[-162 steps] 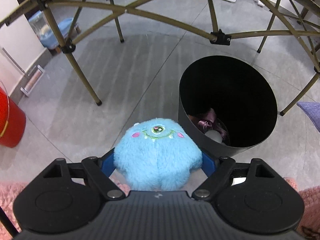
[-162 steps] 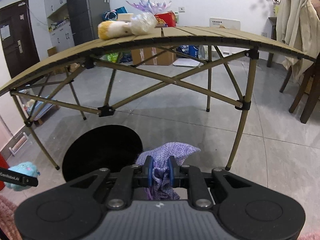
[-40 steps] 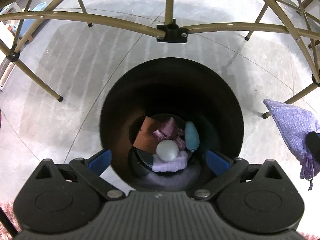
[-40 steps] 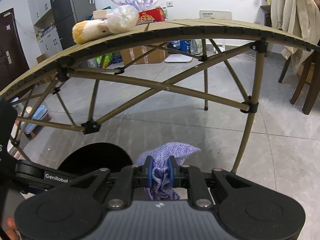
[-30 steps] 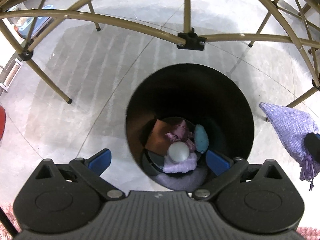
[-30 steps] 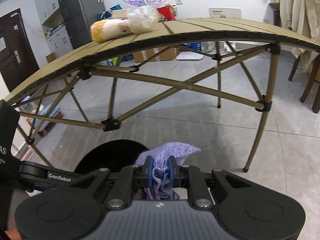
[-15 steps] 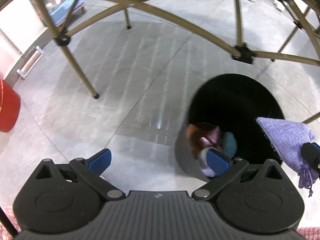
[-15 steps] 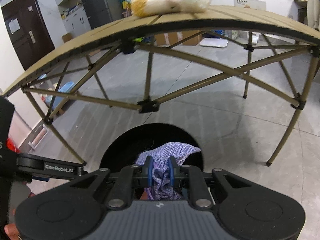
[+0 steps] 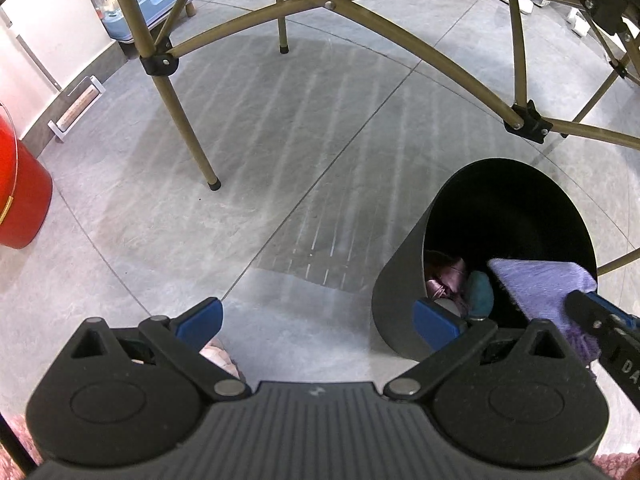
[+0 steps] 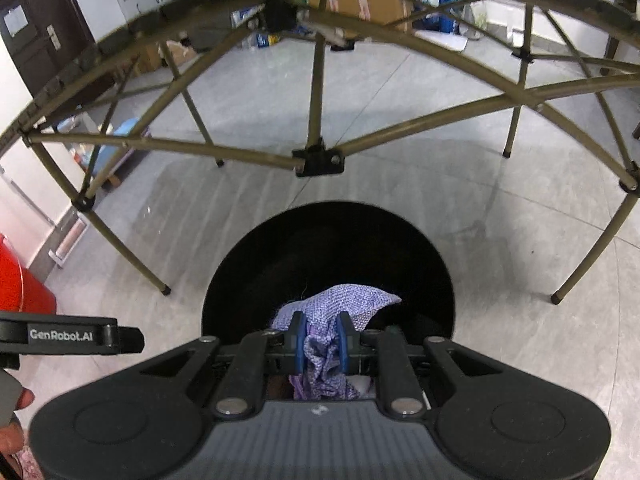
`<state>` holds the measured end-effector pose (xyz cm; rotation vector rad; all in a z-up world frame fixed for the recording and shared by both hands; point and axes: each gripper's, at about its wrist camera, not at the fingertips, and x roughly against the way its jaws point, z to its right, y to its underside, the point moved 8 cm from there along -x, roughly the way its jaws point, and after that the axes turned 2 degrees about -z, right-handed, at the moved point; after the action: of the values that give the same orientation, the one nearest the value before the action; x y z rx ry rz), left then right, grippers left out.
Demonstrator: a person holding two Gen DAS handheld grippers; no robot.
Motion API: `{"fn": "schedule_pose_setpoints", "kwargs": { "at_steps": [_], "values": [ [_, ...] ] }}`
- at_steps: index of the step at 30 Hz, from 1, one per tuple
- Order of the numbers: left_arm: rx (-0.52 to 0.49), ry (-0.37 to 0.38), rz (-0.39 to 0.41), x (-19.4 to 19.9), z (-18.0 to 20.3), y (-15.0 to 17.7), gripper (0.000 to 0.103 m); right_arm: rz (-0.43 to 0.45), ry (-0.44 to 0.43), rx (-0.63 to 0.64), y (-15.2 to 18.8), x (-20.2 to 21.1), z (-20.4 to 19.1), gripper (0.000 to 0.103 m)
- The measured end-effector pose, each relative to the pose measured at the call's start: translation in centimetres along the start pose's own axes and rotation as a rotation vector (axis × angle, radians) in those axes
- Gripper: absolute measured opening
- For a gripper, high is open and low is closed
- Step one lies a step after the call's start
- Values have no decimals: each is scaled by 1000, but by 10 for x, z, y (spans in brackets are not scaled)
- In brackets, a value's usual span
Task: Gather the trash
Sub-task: 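Open the right tool over the bin to drop the lilac sachet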
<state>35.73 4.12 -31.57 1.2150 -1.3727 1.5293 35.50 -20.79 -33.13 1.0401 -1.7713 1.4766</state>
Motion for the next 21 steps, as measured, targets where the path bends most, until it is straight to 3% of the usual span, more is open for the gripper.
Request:
{"fn": "schedule_pose_setpoints", "kwargs": {
  "at_steps": [8,13,14,16,18,21],
  "values": [
    [2,-16,-22,-9,-1,0,103,-64,13,30,-12,-24,-5,18],
    [7,-28,-32,-14,-2,1,103,-100,16,15,-11,-39,-2,25],
    [6,-30,-33,-15,-3,1,103,-107,16,14,-11,-41,-3,32],
    [10,-33,-35,-15,-3,2,103,-117,15,23,-10,-44,-6,82],
    [13,-35,-36,-16,-3,2,103,-106,30,54,-11,-43,-9,97],
    [14,-41,-38,-17,-4,3,103,-98,53,81,-12,-42,-11,102]
  ]
}}
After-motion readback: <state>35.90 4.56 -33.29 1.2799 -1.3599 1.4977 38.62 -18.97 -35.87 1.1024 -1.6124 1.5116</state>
